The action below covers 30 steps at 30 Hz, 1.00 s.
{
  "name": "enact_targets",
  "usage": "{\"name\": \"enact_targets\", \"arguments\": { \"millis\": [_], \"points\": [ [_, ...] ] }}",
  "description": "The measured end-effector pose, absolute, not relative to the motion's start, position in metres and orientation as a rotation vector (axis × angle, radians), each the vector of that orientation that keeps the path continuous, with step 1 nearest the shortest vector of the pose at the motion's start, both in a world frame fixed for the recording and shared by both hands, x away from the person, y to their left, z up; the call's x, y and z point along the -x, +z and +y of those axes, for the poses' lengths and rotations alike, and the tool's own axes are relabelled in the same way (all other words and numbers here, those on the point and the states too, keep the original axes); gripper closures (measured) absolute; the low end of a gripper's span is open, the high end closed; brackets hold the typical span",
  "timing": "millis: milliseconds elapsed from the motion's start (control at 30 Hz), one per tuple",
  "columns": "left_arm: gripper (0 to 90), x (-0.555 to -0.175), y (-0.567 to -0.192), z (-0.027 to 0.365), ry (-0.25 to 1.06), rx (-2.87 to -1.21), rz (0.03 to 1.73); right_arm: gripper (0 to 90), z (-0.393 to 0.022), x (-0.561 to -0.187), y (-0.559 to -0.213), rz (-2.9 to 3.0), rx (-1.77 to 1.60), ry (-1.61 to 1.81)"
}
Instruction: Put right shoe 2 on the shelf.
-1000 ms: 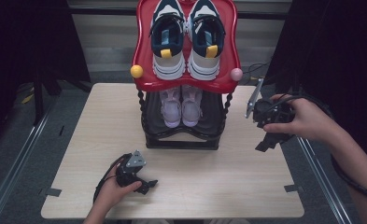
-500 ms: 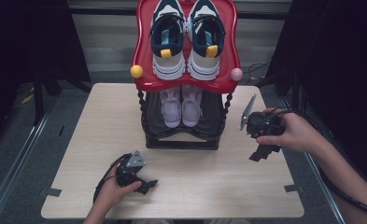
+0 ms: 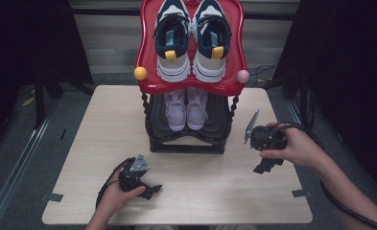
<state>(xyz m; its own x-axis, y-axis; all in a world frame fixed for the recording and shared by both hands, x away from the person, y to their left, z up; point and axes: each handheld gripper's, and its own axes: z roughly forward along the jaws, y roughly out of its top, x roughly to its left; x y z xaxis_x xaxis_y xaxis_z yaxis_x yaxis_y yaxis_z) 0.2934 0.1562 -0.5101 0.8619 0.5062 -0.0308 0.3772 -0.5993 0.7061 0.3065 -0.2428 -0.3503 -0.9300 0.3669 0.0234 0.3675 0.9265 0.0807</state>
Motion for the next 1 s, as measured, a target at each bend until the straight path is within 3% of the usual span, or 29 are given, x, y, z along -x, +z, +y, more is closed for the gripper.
{"name": "enact_targets", "arguments": {
  "millis": [1000],
  "points": [
    [0.0, -0.293, -0.510, 0.156, 0.221, -2.289, 0.632, 16.1, -0.255, -0.290, -0.419, -3.040, 0.609, -0.125]
  ]
}}
